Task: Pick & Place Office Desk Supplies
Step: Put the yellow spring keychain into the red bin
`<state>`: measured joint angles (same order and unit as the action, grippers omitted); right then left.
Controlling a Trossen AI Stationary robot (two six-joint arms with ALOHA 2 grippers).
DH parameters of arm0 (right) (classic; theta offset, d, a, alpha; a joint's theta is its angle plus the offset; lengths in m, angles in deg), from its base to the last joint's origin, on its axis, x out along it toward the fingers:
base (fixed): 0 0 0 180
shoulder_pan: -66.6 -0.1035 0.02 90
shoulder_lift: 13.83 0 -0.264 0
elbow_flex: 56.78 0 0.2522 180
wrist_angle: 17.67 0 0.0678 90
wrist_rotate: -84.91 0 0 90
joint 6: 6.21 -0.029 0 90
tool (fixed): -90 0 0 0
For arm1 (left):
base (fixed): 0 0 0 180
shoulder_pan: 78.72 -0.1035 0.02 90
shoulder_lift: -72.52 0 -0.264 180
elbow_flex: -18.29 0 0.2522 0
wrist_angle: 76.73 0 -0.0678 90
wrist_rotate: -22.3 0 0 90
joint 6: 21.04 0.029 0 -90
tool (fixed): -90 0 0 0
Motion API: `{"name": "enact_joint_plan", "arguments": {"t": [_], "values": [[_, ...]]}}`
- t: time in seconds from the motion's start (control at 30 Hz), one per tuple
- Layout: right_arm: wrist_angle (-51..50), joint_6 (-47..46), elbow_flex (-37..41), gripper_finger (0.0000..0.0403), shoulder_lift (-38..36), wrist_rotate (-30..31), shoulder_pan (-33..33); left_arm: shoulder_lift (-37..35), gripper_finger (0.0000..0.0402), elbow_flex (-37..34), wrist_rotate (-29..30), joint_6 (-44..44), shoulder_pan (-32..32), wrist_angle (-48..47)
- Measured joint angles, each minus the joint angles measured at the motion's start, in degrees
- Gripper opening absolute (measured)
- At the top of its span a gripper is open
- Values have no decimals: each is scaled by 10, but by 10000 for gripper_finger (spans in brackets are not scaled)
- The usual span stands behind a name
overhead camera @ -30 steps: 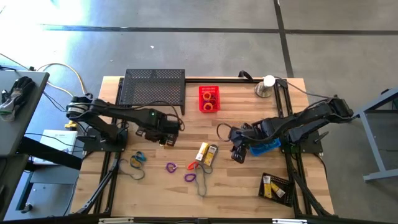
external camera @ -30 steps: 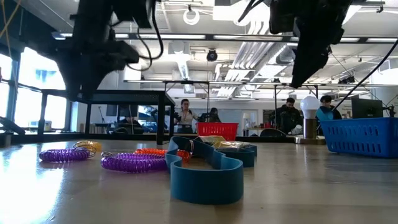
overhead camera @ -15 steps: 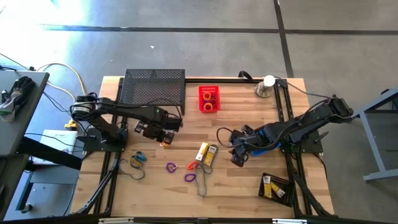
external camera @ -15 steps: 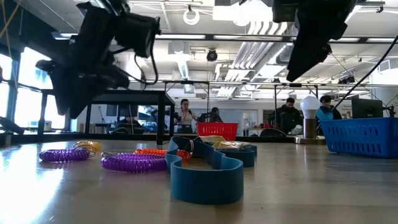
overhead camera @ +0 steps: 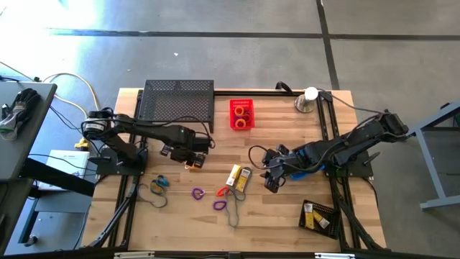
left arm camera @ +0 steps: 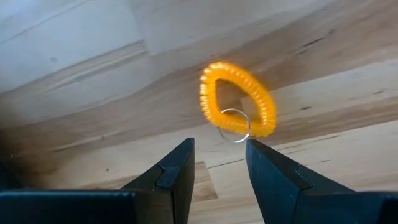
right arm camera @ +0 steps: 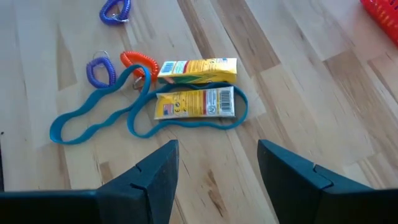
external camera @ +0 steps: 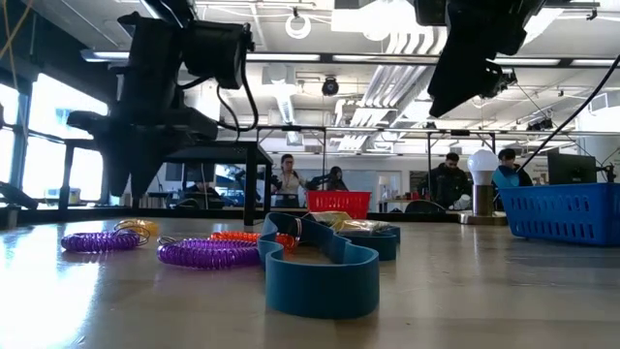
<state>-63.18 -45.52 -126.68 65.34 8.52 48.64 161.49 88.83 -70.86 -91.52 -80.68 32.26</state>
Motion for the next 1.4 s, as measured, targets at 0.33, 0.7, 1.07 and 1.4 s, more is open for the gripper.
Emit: {"name": "enact_joint_plan", "arguments": {"t": [0.33,0.7,1.07,1.4], "values": [[8,3,0,206,0,0,0,0,136,-7,19,-9,-5,21],[9,21,0,206,0,3,0,0,136,-51,31,2,-10,75],[20,21,0,206,0,20,2,0,136,-75,26,15,-22,84],[41,23,0,206,0,15,17,0,136,-82,30,26,-26,111]]}}
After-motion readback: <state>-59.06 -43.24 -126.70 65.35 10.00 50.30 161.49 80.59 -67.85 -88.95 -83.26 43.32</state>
